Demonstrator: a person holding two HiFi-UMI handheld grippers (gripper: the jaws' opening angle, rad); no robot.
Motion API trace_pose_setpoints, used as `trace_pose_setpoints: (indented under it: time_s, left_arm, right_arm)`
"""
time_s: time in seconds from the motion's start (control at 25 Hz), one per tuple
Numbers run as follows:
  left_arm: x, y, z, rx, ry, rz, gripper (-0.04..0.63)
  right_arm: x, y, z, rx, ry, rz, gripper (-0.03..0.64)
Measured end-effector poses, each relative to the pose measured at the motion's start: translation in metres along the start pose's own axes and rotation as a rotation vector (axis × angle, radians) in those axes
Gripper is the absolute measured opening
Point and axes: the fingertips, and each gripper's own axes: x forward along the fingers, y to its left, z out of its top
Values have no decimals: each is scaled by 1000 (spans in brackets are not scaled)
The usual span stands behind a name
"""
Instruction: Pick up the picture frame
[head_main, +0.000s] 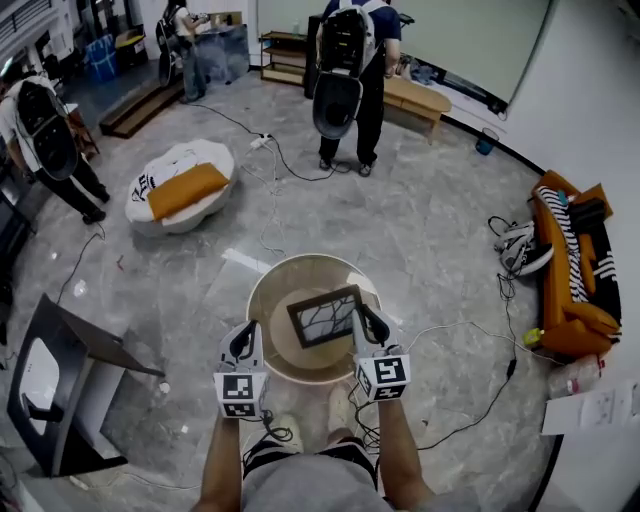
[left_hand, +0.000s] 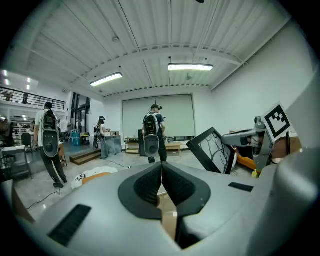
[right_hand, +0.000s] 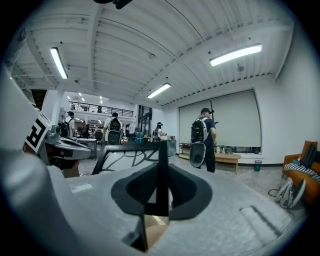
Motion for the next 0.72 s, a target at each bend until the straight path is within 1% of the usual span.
trace_pose_setpoints:
  time_s: [0.08,0.16,0.28,0.44,0.6,0.72]
  left_arm:
    - [-10,-7,1,-5,-14,-19,20]
    - [-25,-21,1,12,-33,-45,20]
    - [-48,-40,-7,37,-30,-71,20]
    - [-61,-45,-6,52,-32,-112,20]
    - [-76,-57,-12,90,-26,-158,20]
    - [-84,-61,-13,105,-25,-177,20]
  right_arm:
    - [-21,3,-1,1,-5,-22,61]
    - [-47,7,-5,7,-11,-47,61]
    - [-85,13,-13,18,-16,-81,61]
    - [-105,23,-10,37,-13,-124,61]
    - [-127,30,-15,51,-12,-160,61]
    - [-142,32,-20,71,-16,-186,63]
